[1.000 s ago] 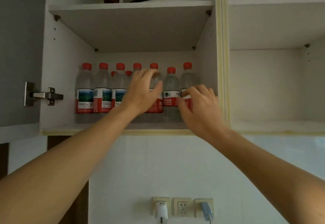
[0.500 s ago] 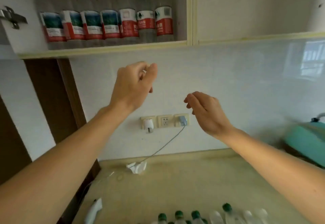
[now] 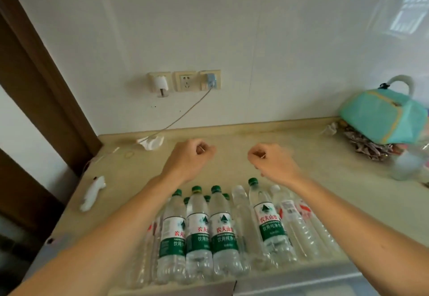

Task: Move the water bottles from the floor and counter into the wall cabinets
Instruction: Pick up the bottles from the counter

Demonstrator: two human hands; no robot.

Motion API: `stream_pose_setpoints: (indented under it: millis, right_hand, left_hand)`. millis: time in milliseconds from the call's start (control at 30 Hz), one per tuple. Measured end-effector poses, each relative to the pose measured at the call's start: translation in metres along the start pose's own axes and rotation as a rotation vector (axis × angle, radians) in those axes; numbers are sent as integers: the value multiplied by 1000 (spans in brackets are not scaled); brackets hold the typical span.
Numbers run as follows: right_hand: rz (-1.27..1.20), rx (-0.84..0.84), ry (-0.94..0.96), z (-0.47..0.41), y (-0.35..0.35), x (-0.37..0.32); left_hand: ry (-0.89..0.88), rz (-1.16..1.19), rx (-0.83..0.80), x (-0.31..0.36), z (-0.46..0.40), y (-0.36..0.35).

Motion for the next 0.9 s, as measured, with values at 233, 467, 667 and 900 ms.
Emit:
stream_pose_setpoints:
  millis: [233,467,667,900]
  right_hand:
    - [-41,-244,-269,-32,-45,83]
    - [16,-358,-375,-49,-78,118]
    - [-177,-447,-415,-63,-82,133]
    - [-592,-437,-411,-68,-62,148]
  left_hand:
    - [137,-114,-232,-27,-11,-111]
    - [154,-537,-583,-44,-30,-167]
    - [207,-516,-735,-43,-44,-172]
    - [232,-60,-612,-34,-50,-146]
Point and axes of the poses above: each hand's wrist, its own z-axis away from the middle knuckle, its own y-axis out of the back of the hand, x = y × z, the point moved 1 cm from there along -z, towards the middle knuckle, and after that the axes turned 7 degrees about -y, right-handed, at the moved point
